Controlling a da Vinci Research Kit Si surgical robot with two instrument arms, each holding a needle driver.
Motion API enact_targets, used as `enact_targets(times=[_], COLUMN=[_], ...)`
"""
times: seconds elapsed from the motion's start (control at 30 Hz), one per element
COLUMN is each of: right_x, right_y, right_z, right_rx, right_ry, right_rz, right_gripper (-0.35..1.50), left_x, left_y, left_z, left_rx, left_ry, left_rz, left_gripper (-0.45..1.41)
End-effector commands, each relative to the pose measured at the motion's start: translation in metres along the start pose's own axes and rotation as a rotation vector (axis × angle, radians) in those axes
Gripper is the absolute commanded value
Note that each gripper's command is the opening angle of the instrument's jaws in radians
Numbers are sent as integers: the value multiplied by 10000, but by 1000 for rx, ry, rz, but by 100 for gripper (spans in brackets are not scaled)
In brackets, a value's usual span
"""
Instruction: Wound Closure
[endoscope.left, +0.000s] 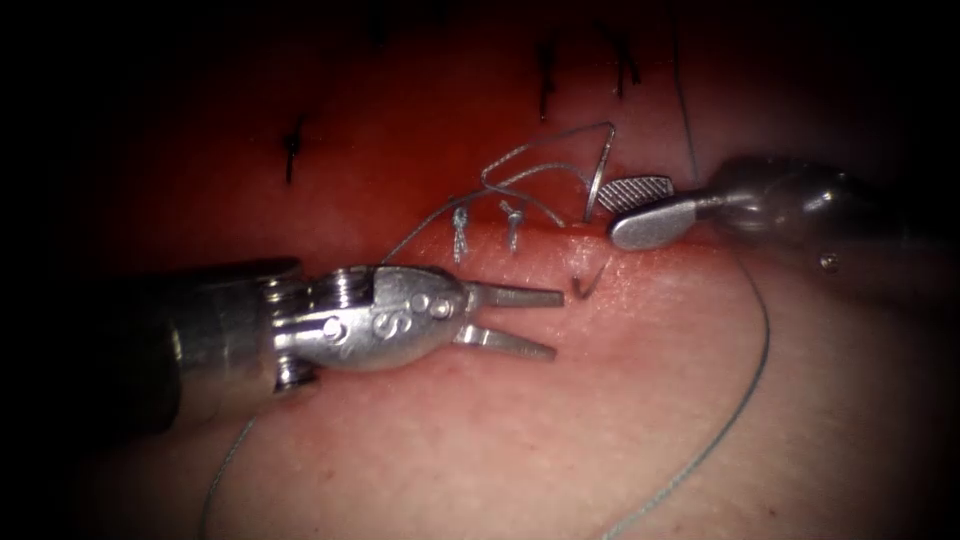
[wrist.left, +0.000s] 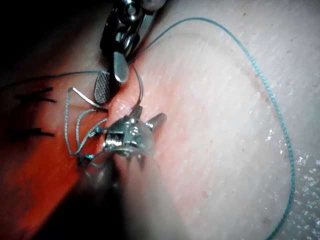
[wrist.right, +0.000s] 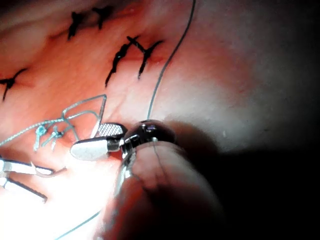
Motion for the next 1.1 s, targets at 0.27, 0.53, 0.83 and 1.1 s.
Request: enact_targets(times=[0.27,0.53,0.83,1.1], right_x=[-3,-7,2,7], right_y=[5,5,-7,-14], right_z=[-1,-2,-14,-12], right_rx=[16,17,27,56], right_ry=[-37,-42,-52,-36], right_rz=[-16,-19,-45,-182], right_gripper=[134,133,133,133], left_x=[1,5,3,7], left_y=[-26,-29,-35,-27], left_z=[5,18,14,10], left_rx=[31,48,62,-17], left_ry=[15,5,43,104], left_rz=[-5,-62,-298,-477], left_gripper=[47,44,-45,-45])
